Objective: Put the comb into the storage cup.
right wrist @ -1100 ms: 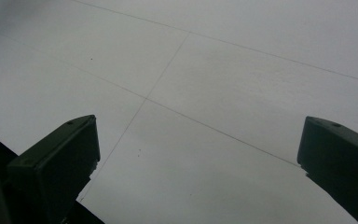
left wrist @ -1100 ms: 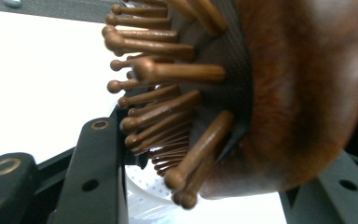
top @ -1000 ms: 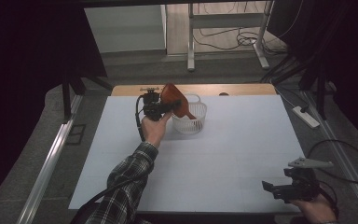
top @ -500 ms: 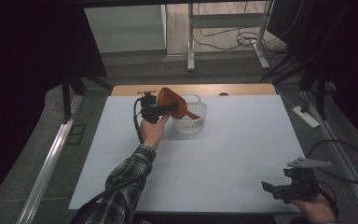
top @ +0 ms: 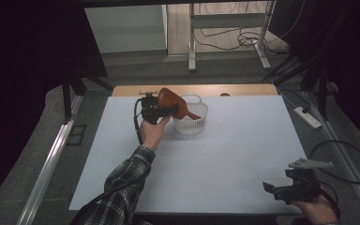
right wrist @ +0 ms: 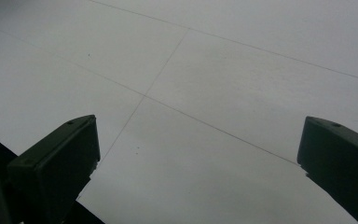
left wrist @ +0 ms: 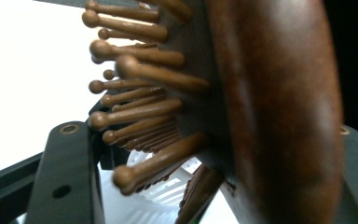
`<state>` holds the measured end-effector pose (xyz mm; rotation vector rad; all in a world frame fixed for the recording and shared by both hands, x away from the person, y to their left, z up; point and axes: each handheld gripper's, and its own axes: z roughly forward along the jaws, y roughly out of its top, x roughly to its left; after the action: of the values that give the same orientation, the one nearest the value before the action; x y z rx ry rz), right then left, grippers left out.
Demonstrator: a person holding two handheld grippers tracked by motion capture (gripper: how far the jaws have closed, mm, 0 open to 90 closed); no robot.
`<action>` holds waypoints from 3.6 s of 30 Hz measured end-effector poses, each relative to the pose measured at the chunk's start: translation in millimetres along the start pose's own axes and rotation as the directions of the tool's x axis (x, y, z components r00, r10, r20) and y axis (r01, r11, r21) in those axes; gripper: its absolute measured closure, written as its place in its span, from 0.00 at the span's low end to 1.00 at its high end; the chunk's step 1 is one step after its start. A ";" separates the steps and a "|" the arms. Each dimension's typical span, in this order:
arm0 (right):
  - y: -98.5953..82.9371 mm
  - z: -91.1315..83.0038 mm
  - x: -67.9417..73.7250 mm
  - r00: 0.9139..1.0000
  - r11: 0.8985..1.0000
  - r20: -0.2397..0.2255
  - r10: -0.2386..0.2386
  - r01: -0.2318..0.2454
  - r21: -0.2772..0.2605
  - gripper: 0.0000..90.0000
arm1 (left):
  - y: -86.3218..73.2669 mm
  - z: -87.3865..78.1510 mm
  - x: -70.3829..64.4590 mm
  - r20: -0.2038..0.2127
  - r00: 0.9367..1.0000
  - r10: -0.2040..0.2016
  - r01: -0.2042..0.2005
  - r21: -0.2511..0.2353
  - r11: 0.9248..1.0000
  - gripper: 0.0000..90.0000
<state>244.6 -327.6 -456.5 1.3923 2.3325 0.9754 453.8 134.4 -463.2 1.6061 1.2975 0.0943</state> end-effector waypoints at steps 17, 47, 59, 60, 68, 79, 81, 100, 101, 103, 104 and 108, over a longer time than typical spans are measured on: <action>0.1 0.8 1.7 1.000 1.000 0.008 -0.012 0.012 0.006 0.00 | 1.8 1.2 -1.9 -0.010 0.999 0.045 -0.044 0.027 0.999 0.29; 0.1 0.8 3.4 1.000 1.000 0.005 -0.030 0.030 0.005 0.00 | -2.5 -14.2 0.0 0.003 0.990 0.140 -0.140 0.054 0.989 0.09; 0.1 0.9 3.6 0.999 0.999 0.005 -0.033 0.033 0.006 0.00 | -2.2 -18.3 -2.8 -0.020 0.976 0.215 -0.213 0.070 0.975 0.05; 0.1 0.9 3.6 0.999 0.999 0.005 -0.033 0.033 0.006 0.00 | -2.2 -18.3 -2.8 -0.020 0.976 0.215 -0.213 0.070 0.975 0.04; 0.1 0.9 3.5 0.999 0.999 0.003 -0.032 0.032 0.006 0.00 | 2.4 -24.2 -5.2 -0.036 0.966 0.254 -0.252 0.063 0.966 0.03; 0.1 0.8 3.5 1.000 1.000 0.002 -0.029 0.029 0.007 0.00 | 4.5 -25.5 -9.0 -0.059 0.940 0.337 -0.332 0.078 0.940 0.01; 0.1 0.9 3.4 1.000 0.999 0.002 -0.031 0.031 0.007 0.00 | 4.7 -27.0 -9.6 -0.076 0.929 0.363 -0.357 0.083 0.931 0.01; 0.1 0.9 3.9 0.999 0.999 0.003 -0.034 0.034 0.006 0.00 | 2.6 -40.7 0.7 -0.027 0.927 0.373 -0.371 0.063 0.926 0.04; 0.1 0.9 4.0 0.999 0.999 0.004 -0.035 0.035 0.006 0.00 | 2.5 -41.6 1.1 -0.020 0.928 0.373 -0.371 0.062 0.927 0.04; 0.1 0.8 4.0 0.999 0.999 0.004 -0.036 0.036 0.006 0.00 | 2.4 -42.3 1.5 -0.013 0.929 0.371 -0.369 0.062 0.927 0.04; 0.1 0.8 4.0 0.999 0.999 0.004 -0.036 0.036 0.006 0.00 | 2.1 -43.5 1.9 -0.010 0.929 0.370 -0.369 0.061 0.927 0.04; 0.1 0.8 4.1 0.999 0.999 0.004 -0.035 0.035 0.006 0.00 | 0.0 -46.6 3.9 -0.003 0.930 0.368 -0.367 0.062 0.928 0.03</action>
<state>243.0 -323.8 -456.6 1.3495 2.3503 0.9553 427.3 167.2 -443.2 1.8899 1.0029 0.3014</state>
